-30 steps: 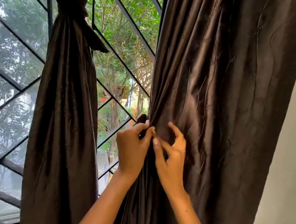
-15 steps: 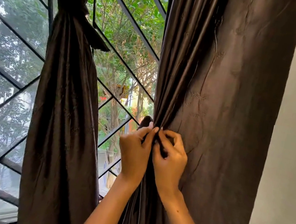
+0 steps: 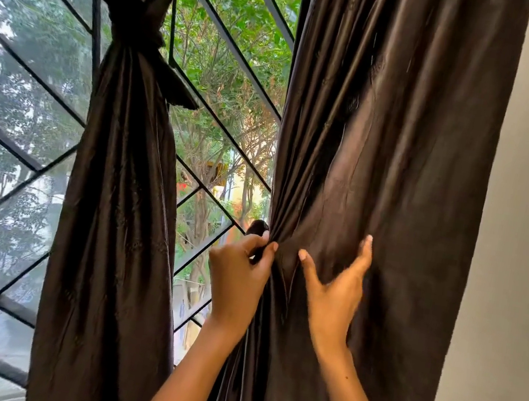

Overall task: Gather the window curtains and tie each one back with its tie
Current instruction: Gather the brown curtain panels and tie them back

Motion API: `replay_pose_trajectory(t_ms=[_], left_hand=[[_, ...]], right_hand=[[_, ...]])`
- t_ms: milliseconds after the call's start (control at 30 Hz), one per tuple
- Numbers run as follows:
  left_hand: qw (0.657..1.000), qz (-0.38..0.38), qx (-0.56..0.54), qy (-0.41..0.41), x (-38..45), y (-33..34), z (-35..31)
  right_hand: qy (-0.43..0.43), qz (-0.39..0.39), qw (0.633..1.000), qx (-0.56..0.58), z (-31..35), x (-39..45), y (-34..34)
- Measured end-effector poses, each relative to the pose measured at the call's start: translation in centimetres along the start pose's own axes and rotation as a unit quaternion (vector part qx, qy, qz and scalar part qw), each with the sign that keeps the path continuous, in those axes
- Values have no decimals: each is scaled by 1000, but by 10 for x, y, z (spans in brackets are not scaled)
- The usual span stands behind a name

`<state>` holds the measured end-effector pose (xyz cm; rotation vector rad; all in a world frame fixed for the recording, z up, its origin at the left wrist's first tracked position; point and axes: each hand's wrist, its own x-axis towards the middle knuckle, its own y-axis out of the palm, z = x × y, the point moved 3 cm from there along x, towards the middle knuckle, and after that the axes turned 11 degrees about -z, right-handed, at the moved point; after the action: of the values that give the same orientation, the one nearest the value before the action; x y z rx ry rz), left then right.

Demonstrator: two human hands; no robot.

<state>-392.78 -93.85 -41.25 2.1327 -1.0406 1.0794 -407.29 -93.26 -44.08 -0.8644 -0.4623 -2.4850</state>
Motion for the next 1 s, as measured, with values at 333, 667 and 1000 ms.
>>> replay_pose_trajectory(t_ms=[333,667,1000], left_hand=[[999,-3,-42,1,-11,0,-9],[1000,5,10,-16,3,1,-2],[999,9,-23,-29,-7,7,-7]], right_hand=[[-187,68,979,-51,24,-37,11],[-104,11,995,6,-2,-10,2],[-160,91,982,-50,11,-35,9]])
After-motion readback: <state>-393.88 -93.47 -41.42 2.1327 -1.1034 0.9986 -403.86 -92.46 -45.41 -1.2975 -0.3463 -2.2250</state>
